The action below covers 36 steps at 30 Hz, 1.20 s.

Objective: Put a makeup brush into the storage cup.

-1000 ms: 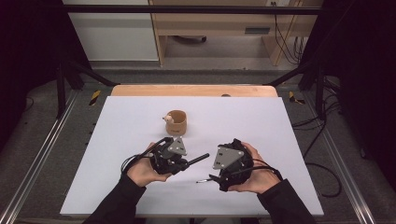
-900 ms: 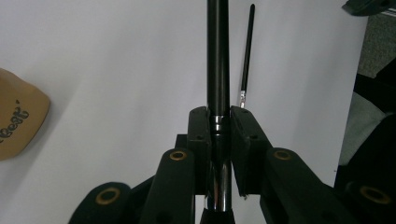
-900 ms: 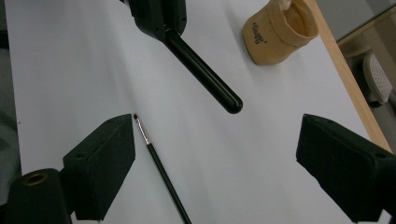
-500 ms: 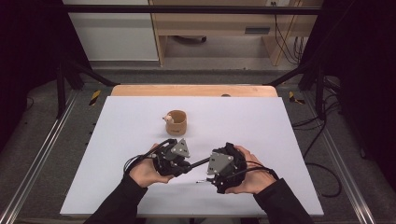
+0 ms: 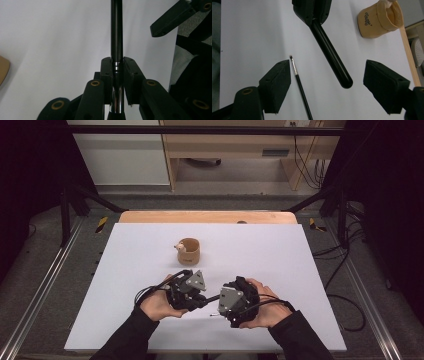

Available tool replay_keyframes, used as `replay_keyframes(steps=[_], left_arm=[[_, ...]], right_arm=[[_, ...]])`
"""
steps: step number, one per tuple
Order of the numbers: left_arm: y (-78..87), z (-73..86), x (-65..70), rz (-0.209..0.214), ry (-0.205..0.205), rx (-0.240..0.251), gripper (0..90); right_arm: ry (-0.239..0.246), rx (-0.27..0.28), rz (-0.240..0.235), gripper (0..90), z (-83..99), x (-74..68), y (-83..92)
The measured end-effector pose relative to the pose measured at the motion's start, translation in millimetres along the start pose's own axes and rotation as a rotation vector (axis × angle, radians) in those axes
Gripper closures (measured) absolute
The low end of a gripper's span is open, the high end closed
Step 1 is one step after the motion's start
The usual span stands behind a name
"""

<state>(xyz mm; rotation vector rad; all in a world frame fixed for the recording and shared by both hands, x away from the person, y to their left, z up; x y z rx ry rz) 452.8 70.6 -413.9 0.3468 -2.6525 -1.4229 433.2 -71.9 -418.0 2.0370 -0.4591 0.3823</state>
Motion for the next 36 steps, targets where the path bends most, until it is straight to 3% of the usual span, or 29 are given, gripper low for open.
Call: replay_keyframes(steps=[5,19,36], left_arm=[[0.9,-0.7,1.7,0.015,-0.019,0.014,78.3],[0.8,1.4,6.8,0.049,-0.062,0.021,78.3],[-3.4,0.9,9.3,0.065,-0.068,0.005,78.3]], right_arm=[[0.041,0.010,0.001,24.6,-1.0,-1.5,-0.9],[0.099,0.019,-0.018,34.6,-5.6,-7.0,-4.5],[0.203,0.016,-0.021,65.5,-8.4,-11.3,-9.3]])
Point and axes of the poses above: each handheld gripper's, and its own axes: y roughly backward along the jaws, z roughly out of its underside, x roughly to its right, the point moved 5 cm from there along -y, roughly forward along the jaws
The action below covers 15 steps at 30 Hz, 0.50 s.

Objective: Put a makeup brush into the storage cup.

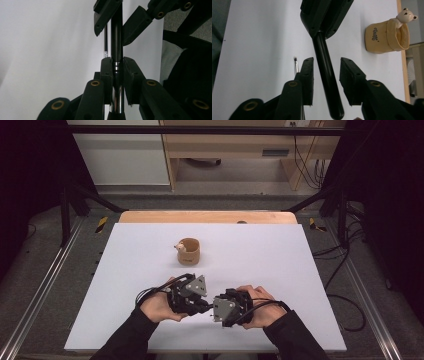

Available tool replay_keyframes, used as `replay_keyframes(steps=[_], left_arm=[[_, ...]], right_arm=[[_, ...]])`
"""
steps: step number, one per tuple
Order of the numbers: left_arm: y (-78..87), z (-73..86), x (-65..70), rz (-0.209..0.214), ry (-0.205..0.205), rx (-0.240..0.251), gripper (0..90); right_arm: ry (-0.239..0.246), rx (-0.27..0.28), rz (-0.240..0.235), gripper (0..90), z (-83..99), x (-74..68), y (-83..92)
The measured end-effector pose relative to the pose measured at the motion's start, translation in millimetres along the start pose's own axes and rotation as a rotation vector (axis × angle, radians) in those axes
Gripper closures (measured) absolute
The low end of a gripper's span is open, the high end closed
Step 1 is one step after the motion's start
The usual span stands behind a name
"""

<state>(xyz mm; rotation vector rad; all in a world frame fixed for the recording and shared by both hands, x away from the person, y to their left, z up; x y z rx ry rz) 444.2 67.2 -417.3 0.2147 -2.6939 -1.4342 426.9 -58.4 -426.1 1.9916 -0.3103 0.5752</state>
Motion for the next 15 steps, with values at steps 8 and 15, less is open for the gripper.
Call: replay_keyframes(steps=[8,15], left_arm=[[-1.5,-1.2,1.3,0.011,0.010,0.014,78.3],[-0.2,-0.9,-0.4,0.020,0.002,0.012,78.2]], right_arm=[[0.015,-0.001,-0.010,69.6,-0.8,-0.3,-0.3],[0.043,0.004,-0.024,75.1,-0.1,-1.6,0.8]])
Point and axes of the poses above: each handheld gripper's, and its own axes: y roughly backward along the jaws, z roughly out of its underside, x roughly to its right, the point moved 5 cm from there along -y, roughly forward along the jaws
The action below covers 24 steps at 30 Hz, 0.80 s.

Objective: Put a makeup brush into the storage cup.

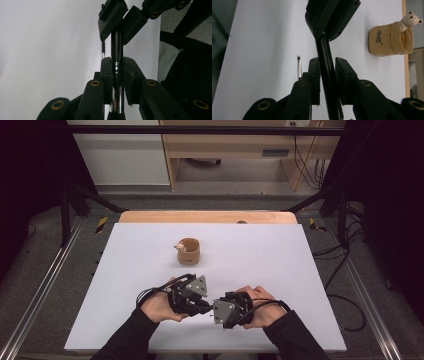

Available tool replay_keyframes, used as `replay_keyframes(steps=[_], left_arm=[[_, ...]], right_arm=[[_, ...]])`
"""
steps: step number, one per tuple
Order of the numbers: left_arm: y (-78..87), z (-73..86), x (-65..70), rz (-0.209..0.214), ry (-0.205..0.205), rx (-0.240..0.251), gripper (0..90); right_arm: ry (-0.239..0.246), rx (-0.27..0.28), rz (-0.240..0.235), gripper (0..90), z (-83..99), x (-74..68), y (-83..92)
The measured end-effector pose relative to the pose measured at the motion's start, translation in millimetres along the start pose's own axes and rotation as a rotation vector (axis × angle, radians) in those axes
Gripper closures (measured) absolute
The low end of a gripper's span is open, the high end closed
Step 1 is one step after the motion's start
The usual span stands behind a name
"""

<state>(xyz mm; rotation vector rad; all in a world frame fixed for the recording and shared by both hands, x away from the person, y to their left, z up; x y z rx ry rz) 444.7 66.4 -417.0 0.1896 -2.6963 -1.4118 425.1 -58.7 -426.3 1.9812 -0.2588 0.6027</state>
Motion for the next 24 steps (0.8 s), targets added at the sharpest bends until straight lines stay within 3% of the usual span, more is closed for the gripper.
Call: replay_keyframes(steps=[12,16,21,24], left_arm=[[2.9,2.1,-2.6,-0.019,0.017,0.054,74.8],[5.8,3.1,-4.2,-0.043,0.022,0.077,66.4],[12.2,5.8,-11.2,-0.099,0.060,0.107,47.7],[16.3,9.0,-15.2,-0.127,0.058,0.111,39.8]], right_arm=[[-0.021,-0.006,-0.018,79.0,0.9,-0.6,-0.8],[-0.039,-0.014,-0.015,79.1,3.1,1.6,-1.2],[-0.074,-0.021,-0.011,79.1,8.6,4.1,-1.5],[-0.095,-0.021,-0.006,79.1,13.3,7.1,-0.9]])
Point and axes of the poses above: each handheld gripper's, and its own axes: y roughly backward along the jaws, z roughly out of its underside, x roughly to its right, the point moved 5 cm from there along -y, roughly forward along the jaws
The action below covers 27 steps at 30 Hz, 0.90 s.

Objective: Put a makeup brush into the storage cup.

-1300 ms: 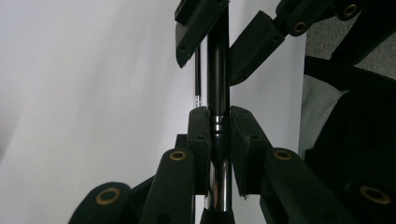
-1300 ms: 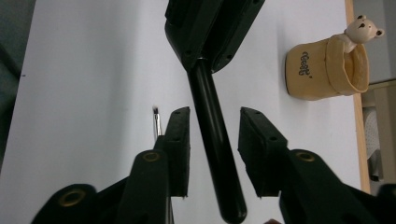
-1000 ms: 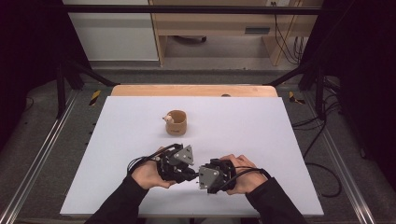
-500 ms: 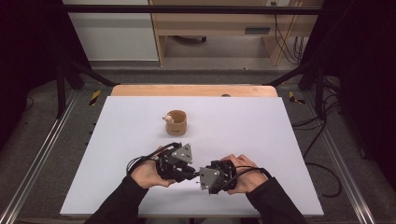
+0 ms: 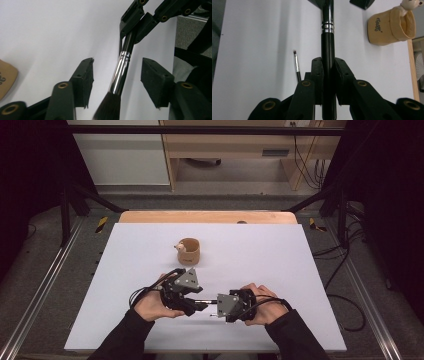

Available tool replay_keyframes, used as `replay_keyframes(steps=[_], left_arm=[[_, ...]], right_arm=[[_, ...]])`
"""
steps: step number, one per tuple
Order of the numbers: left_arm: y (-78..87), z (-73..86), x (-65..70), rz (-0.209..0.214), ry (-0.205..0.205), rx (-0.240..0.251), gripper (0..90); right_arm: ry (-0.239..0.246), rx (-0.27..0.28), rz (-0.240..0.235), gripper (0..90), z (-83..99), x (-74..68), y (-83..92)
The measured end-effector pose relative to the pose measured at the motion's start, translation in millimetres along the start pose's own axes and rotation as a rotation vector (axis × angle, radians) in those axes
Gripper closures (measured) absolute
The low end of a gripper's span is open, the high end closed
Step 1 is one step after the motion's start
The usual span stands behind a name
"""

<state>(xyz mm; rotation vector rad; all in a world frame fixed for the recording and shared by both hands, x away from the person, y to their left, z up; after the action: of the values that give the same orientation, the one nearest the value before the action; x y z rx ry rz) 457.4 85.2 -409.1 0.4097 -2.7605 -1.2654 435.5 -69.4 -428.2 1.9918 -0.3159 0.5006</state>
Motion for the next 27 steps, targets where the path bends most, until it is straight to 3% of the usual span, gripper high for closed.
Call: replay_keyframes(steps=[11,16,27], left_arm=[[9.2,11.9,-15.0,-0.092,0.094,0.068,22.7],[9.8,19.4,-20.5,-0.117,0.159,0.115,20.9],[9.2,40.5,-22.0,-0.178,0.247,0.187,17.5]], right_arm=[[-0.093,-0.005,0.027,79.1,15.7,7.9,1.1],[-0.142,0.005,0.037,79.1,20.0,8.4,1.1],[-0.259,0.060,0.035,79.1,32.6,7.4,-2.0]])
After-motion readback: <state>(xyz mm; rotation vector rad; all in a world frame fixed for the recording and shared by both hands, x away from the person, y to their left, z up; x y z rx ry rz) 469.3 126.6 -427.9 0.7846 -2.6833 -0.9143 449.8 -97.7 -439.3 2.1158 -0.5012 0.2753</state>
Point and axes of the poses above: each handheld gripper's, and its own axes: y roughly backward along the jaws, z roughly out of its underside, x roughly to its right, the point moved 5 cm from there along -y, roughly forward along the jaws
